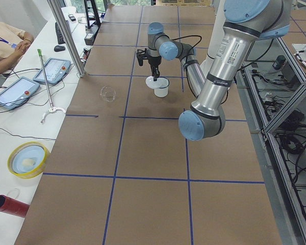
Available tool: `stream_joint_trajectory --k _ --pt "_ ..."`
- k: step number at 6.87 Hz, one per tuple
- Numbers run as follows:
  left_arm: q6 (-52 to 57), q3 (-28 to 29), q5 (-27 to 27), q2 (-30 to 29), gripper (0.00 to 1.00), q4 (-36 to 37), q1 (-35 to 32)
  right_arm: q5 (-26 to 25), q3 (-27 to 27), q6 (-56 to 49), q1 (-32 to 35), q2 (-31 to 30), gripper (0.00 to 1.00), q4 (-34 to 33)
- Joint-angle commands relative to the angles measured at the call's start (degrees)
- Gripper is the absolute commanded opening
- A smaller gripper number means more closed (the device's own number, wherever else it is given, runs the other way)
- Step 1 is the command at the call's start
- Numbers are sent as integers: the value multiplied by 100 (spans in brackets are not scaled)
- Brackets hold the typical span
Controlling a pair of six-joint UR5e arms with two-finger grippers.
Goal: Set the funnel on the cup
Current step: 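Carry the lid beside the mug and lower it onto the table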
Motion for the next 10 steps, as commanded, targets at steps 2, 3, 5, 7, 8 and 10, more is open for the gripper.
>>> stream_joint_trajectory --k 2,3,5,7,8,10 --pt "-679 1333 -517 258 0 -1603 47 0 6 0 0 0 100 0" --pt "-751 1317 -518 302 0 -1597 64 0 6 0 0 0 100 0" --pt "-752 1316 -518 584 0 -1737 99 0 6 0 0 0 100 0" --pt "-752 1369 -526 636 0 -1755 108 0 -3 0 0 0 100 0" --pt "-752 1369 -544 637 0 -1834 126 0 6 0 0 0 100 0" --pt "-787 1404 -860 645 0 -1905 283 0 6 0 0 0 100 0"
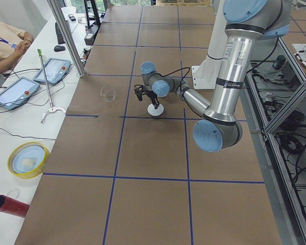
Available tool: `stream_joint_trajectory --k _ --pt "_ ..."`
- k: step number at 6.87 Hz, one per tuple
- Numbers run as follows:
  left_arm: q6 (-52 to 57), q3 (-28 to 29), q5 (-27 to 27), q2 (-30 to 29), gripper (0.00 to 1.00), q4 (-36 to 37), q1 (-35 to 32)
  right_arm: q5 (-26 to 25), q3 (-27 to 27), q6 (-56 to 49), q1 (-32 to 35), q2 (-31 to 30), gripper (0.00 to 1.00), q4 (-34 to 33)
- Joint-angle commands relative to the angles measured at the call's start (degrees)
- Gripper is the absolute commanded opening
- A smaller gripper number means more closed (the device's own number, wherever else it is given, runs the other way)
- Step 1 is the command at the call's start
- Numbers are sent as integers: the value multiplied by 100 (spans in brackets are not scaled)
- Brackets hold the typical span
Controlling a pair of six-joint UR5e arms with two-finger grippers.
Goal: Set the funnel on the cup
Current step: 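Carry the lid beside the mug and lower it onto the table, then open the left gripper to release the lid and raise it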
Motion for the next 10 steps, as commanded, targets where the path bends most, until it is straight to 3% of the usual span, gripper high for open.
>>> stream_joint_trajectory --k 1,2,3,4,5,7,10 --pt "-74 54 -121 14 0 -77 172 0 1 0 0 0 100 0" --pt "-75 54 -121 66 0 -121 173 0 1 0 0 0 100 0" --pt "-75 54 -121 223 20 -348 181 0 1 0 0 0 100 0" --pt "-66 63 -121 260 66 -455 173 0 1 0 0 0 100 0" --pt "-57 -94 -130 234 99 -438 129 0 1 0 0 0 100 0" --pt "-48 -516 -86 182 100 -272 -20 0 1 0 0 0 100 0" --pt "310 7 221 -835 100 -52 -1063 0 1 0 0 0 100 0"
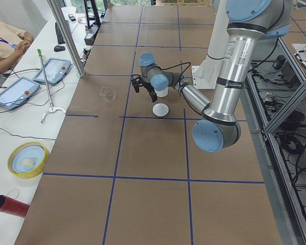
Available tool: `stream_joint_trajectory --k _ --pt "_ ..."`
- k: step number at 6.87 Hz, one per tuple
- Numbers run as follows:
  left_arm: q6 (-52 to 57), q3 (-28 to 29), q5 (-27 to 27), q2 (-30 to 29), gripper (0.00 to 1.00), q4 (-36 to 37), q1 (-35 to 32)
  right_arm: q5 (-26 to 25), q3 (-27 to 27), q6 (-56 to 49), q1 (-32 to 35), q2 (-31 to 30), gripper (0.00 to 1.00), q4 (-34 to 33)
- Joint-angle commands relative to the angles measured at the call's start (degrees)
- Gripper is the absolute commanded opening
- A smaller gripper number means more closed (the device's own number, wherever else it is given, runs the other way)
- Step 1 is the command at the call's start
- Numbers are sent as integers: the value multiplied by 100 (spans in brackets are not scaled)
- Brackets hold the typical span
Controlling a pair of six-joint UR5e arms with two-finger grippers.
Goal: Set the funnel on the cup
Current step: 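Open the left gripper to release the lid and raise it, then move the left gripper to the clear glass funnel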
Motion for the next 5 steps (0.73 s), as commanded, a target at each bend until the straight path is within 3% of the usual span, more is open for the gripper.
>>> stream_joint_trajectory --k 1,2,3,4,5 --pt "139 498 129 -627 100 -14 -475 0 0 0 0 0 100 0" --pt "-636 605 129 -724 100 -301 -676 0 0 0 0 0 100 0" --pt "-1670 884 146 -725 100 -1401 -748 0 0 0 0 0 100 0" --pt "-2646 1296 547 -768 100 -2447 -731 0 0 0 0 0 100 0" --pt "-3335 1622 960 -934 100 -2762 -722 0 0 0 0 0 100 0"
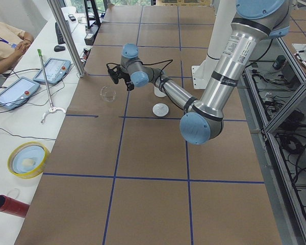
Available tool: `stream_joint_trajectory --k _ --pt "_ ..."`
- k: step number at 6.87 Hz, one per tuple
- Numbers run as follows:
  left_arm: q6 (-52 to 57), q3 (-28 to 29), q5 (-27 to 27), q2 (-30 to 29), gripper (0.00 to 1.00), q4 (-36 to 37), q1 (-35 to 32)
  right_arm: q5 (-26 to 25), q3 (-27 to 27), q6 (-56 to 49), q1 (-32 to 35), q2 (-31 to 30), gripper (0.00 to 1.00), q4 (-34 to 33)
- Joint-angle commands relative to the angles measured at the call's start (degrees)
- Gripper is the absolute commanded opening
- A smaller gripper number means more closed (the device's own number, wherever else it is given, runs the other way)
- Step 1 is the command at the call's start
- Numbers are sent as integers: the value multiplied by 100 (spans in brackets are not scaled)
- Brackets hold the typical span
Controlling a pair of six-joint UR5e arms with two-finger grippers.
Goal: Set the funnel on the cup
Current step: 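Move the left gripper to the clear glass funnel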
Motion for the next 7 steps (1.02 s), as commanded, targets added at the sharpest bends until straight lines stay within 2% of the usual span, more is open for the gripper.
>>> stream_joint_trajectory --k 1,2,3,4,5,7 --pt "-1658 738 1224 -456 100 -647 41 0 0 0 0 0 100 0" --pt "-1961 846 1832 -538 100 -665 294 0 0 0 0 0 100 0" --pt "-1981 951 1995 -539 100 -865 375 0 0 0 0 0 100 0" --pt "-2217 1431 2223 -547 100 -1946 428 0 0 0 0 0 100 0" --pt "-2323 1723 2504 -539 99 -2305 611 0 0 0 0 0 100 0" --pt "-2307 1961 2524 -678 95 -2387 727 0 0 0 0 0 100 0"
